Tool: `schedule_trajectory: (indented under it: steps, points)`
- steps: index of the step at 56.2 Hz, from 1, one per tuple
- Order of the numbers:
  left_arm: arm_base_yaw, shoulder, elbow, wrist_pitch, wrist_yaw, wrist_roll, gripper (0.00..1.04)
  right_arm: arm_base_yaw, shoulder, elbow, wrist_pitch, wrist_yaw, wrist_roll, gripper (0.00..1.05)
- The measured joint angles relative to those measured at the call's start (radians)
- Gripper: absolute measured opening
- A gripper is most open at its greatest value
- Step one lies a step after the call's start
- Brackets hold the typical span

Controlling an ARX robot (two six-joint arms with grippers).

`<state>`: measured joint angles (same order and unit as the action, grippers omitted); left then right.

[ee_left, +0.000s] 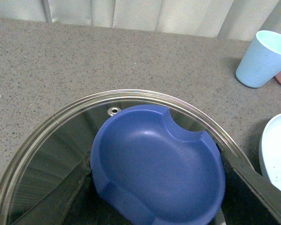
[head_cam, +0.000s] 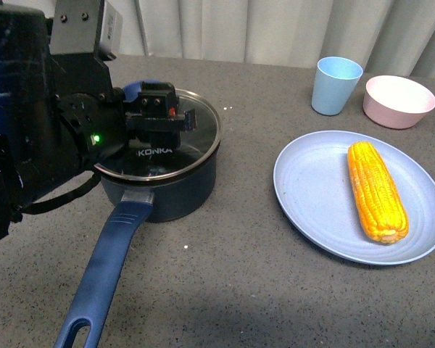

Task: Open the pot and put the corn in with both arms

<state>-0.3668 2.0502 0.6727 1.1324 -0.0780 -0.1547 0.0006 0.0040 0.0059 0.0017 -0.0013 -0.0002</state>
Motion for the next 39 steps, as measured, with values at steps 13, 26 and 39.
schedule_trajectory:
  steps: [13,26,39]
  points:
    - [0.073,-0.121,-0.024,0.016,0.042,-0.01,0.6,0.0,0.0,0.0,0.0,0.0,0.0,0.95]
    - [0.312,-0.06,-0.056,0.05,0.108,0.049,0.6,0.0,0.0,0.0,0.0,0.0,0.0,0.95]
    - [0.448,0.04,-0.019,0.077,0.108,0.05,0.59,0.0,0.0,0.0,0.0,0.0,0.0,0.95]
